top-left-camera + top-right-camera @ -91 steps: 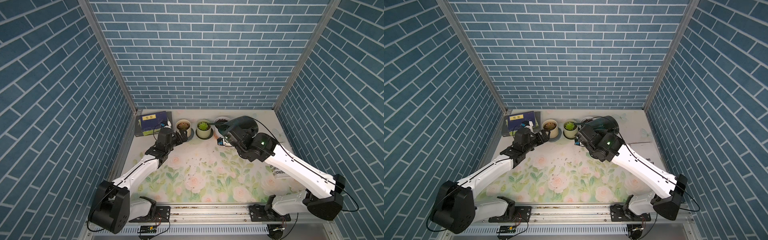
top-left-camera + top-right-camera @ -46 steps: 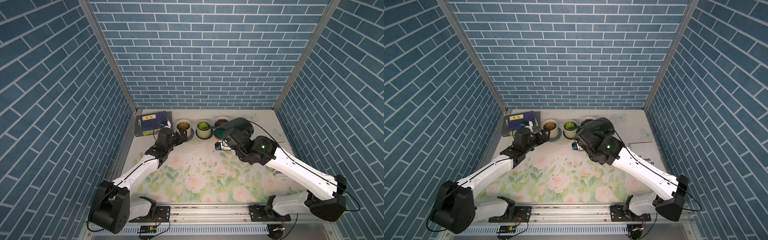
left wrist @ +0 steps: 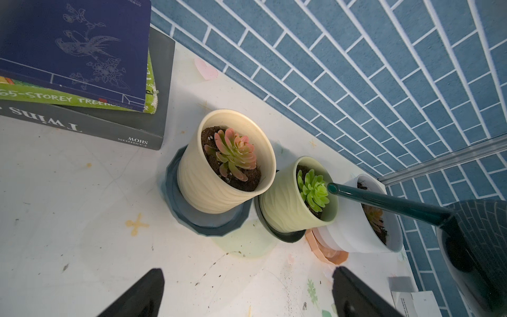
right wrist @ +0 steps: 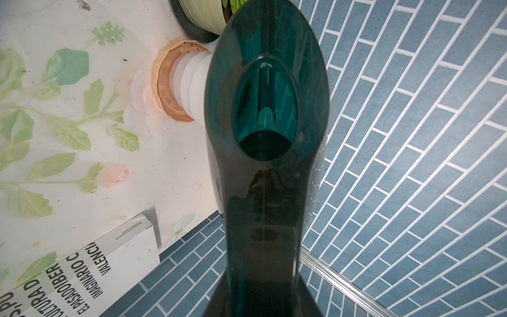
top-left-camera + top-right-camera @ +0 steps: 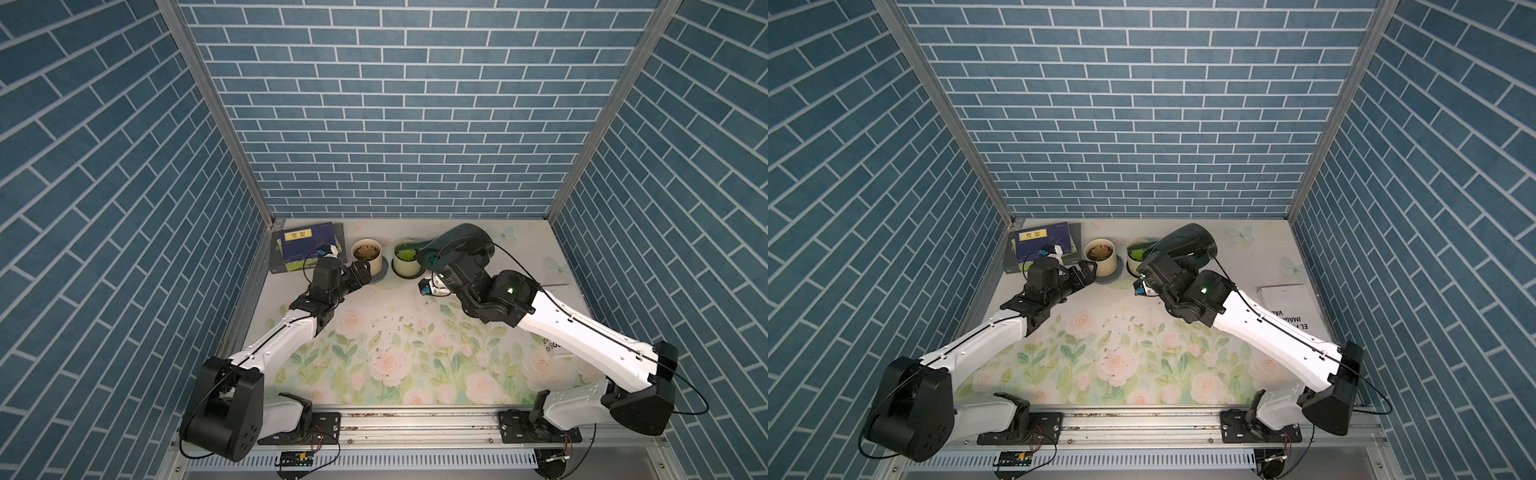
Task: Water the succulent around the soil edge
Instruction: Water the soil of the potted plant with water.
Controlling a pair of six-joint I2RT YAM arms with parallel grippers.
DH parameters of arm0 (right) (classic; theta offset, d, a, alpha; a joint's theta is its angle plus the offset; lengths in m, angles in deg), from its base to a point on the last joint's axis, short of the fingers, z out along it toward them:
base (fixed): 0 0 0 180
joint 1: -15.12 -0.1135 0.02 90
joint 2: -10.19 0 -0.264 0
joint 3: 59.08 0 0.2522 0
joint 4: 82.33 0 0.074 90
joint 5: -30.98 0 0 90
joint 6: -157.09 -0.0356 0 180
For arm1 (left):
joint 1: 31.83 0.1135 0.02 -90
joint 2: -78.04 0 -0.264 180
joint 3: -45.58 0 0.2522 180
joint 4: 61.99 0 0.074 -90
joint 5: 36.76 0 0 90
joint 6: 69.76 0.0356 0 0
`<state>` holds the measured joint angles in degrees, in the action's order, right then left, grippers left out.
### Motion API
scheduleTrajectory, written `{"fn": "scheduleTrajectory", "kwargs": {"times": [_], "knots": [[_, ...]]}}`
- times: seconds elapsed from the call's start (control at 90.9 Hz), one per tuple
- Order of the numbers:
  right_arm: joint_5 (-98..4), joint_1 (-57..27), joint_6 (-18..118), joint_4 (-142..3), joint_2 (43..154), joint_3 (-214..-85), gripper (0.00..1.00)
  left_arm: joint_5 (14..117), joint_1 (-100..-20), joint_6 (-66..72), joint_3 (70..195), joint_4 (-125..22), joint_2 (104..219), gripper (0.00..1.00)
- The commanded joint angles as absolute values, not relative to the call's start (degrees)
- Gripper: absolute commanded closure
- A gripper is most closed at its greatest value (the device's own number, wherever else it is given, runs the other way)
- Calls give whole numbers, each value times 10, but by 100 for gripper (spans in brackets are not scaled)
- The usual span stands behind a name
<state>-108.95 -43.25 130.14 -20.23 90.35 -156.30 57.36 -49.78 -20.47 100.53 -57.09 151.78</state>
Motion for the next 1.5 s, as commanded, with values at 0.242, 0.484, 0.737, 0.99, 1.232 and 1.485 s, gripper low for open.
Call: {"fn": "scheduleTrajectory", "kwargs": {"times": [0.242, 0.484, 0.737, 0.99, 1.232, 1.485], "knots": [[-1138, -404, 1312, -233, 861, -1545, 100, 577, -491, -209, 993, -576, 1517, 0], [-1127, -387, 1304, -216, 831, -1524, 100, 573, -491, -212, 996, -571, 1516, 0], [-1077, -389, 1283, -160, 801, -1511, 100, 561, -491, -211, 1003, -563, 1516, 0], [-1067, -394, 1282, -153, 800, -1505, 100, 558, -491, -211, 1005, -561, 1517, 0], [-1069, -409, 1288, -160, 827, -1521, 100, 563, -491, -210, 1003, -566, 1522, 0], [-1074, -418, 1293, -166, 849, -1548, 100, 575, -488, -209, 1000, -576, 1531, 0]]}}
